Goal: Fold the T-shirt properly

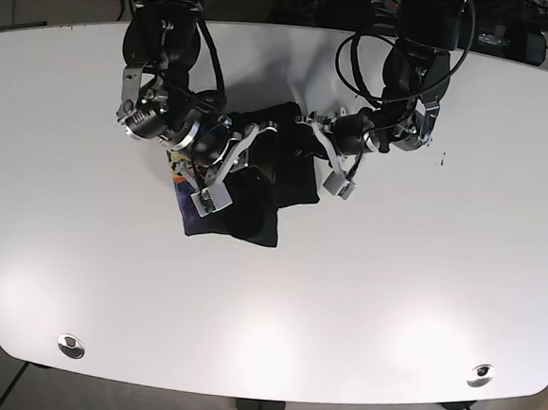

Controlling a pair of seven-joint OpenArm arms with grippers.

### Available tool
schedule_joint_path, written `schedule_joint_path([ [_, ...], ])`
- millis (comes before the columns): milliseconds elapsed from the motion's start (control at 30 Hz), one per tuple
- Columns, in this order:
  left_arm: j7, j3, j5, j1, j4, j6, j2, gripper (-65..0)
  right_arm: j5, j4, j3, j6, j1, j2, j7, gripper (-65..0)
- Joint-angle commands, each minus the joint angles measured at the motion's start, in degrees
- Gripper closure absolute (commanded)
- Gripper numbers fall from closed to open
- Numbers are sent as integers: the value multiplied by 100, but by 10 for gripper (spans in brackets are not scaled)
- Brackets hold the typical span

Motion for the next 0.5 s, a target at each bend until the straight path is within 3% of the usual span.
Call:
schedule_joint_path([
  [33, -6, -8, -11, -68, 66, 5, -1, -81, 61, -229, -148, 40, 268, -20, 251, -21],
  [67, -6, -16, -11, -68, 66, 5, -1, -81, 26, -370, -148, 40, 286, -20, 251, -22],
  [133, -6, -34, -20, -68, 83, -3, -1, -81, -141, -537, -139, 31, 453, -20, 260, -106],
  [300, -6, -43, -29, -76, 92, -3, 8, -81, -281, -326, -183, 31, 453, -12, 163, -457],
  [367, -6, -52, -152, -120, 101, -3, 8, -81, -281, -203, -183, 31, 461, -12, 49, -552],
  [500, 29, -658, -987, -6, 637, -3, -256, -79, -273, -247, -192, 31, 576, -56, 23, -545],
])
